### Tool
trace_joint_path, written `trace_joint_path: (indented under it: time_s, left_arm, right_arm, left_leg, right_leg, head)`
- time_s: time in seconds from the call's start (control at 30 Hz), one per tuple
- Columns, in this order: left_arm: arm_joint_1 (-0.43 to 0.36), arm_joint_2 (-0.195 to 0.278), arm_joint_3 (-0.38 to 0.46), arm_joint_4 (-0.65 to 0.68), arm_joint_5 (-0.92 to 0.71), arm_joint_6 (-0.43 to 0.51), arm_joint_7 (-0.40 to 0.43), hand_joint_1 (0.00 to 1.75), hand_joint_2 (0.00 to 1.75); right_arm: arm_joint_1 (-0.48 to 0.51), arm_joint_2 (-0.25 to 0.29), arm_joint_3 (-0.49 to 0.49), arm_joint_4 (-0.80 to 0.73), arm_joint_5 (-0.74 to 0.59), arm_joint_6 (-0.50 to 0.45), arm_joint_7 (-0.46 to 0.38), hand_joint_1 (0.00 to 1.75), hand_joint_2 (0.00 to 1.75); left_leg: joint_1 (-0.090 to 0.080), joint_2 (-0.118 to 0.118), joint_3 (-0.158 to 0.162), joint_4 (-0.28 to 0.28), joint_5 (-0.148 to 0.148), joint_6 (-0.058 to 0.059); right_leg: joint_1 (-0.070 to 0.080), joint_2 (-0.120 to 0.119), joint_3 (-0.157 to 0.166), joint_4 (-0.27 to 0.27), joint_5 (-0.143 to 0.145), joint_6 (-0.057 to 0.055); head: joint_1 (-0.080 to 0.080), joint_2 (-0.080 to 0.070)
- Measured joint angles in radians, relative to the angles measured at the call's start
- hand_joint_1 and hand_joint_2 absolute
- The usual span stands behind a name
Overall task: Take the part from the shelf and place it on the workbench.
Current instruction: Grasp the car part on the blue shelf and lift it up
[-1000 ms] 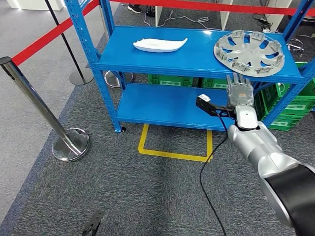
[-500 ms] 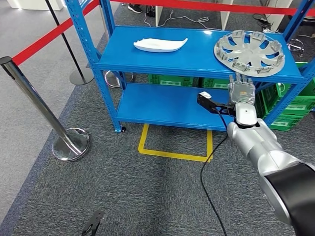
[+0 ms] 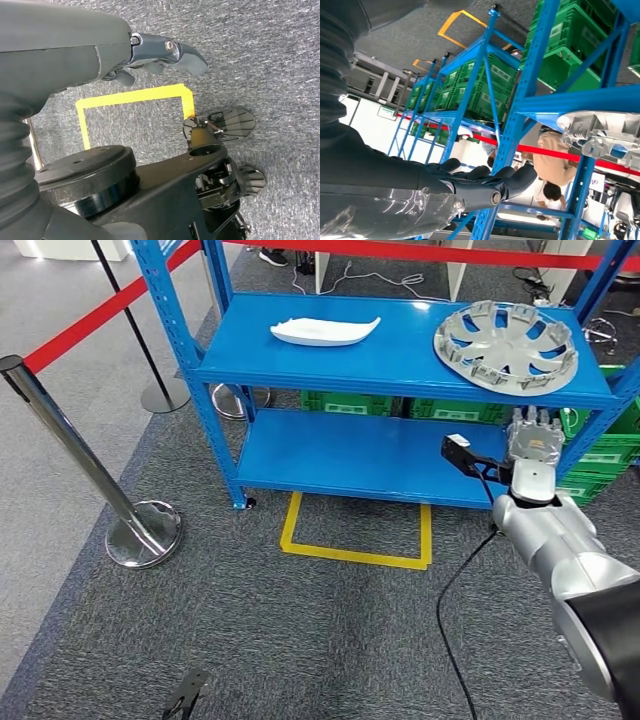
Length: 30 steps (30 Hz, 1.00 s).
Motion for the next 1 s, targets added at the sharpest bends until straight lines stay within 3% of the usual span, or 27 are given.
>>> trace_joint_path:
  time_s: [0.33, 0.47, 0.8, 1.0]
  left_arm:
    - [0.000, 0.002, 0.000, 0.000, -0.002, -0.001, 0.000, 0.00, 1.75]
    - [0.000, 0.003, 0.000, 0.000, -0.001, 0.001, -0.001, 0.00, 0.00]
    - [0.000, 0.003, 0.000, 0.000, 0.002, 0.006, 0.005, 0.00, 0.00]
    - [0.000, 0.003, 0.001, 0.000, 0.004, 0.006, 0.012, 0.00, 0.00]
  right_arm:
    - [0.004, -0.003, -0.018, 0.000, 0.007, -0.004, -0.002, 0.00, 1.75]
    - [0.002, -0.003, -0.029, -0.001, 0.009, -0.040, -0.045, 0.00, 1.75]
    - [-0.033, 0.015, -0.073, -0.025, 0.034, -0.089, -0.146, 0.00, 1.75]
    - [-0.035, 0.035, -0.088, -0.036, 0.052, -0.095, -0.163, 0.00, 1.75]
  left_leg:
    - [0.000, 0.000, 0.000, 0.000, 0.000, 0.000]
    - [0.000, 0.000, 0.000, 0.000, 0.000, 0.000]
    - [0.000, 0.000, -0.001, 0.000, 0.000, 0.001]
    - [0.000, 0.000, -0.001, 0.000, 0.000, 0.001]
  right_leg:
    - [0.000, 0.000, 0.000, 0.000, 0.000, 0.000]
    - [0.000, -0.001, 0.000, 0.000, 0.000, 0.000]
    - [0.000, -0.001, 0.000, 0.000, 0.000, 0.000]
    - [0.000, -0.001, 0.000, 0.000, 0.000, 0.000]
  head:
    - [0.000, 0.000]
    - [0.000, 0.000]
    - [0.000, 0.000]
    - [0.000, 0.000]
